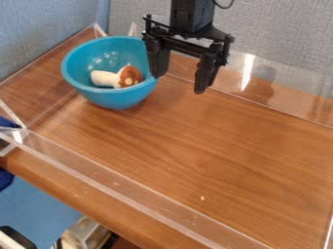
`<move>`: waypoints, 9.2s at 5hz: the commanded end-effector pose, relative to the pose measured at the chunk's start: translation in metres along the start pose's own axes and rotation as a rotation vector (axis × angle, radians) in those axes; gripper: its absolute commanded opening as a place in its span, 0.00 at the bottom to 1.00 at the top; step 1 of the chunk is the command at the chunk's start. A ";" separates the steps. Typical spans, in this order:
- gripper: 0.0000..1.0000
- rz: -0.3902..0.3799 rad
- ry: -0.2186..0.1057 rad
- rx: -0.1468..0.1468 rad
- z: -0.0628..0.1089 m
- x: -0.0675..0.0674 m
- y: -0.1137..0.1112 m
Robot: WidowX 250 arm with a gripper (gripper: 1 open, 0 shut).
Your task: Remove the mushroom from inside the blue bowl and put it on the table
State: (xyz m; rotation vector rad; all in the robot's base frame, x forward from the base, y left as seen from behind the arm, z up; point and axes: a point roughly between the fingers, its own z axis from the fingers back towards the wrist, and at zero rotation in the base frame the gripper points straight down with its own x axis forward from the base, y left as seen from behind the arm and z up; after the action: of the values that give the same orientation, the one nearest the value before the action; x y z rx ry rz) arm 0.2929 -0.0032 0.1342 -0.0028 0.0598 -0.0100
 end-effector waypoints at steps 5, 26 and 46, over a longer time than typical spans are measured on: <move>1.00 0.155 -0.043 0.032 -0.001 0.031 0.072; 0.00 -0.103 -0.184 0.083 0.038 0.023 0.116; 0.00 -0.180 -0.041 0.057 -0.058 0.037 0.141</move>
State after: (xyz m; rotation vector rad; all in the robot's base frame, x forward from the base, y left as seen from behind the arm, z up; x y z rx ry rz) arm 0.3235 0.1351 0.0519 0.0189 0.0744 -0.1927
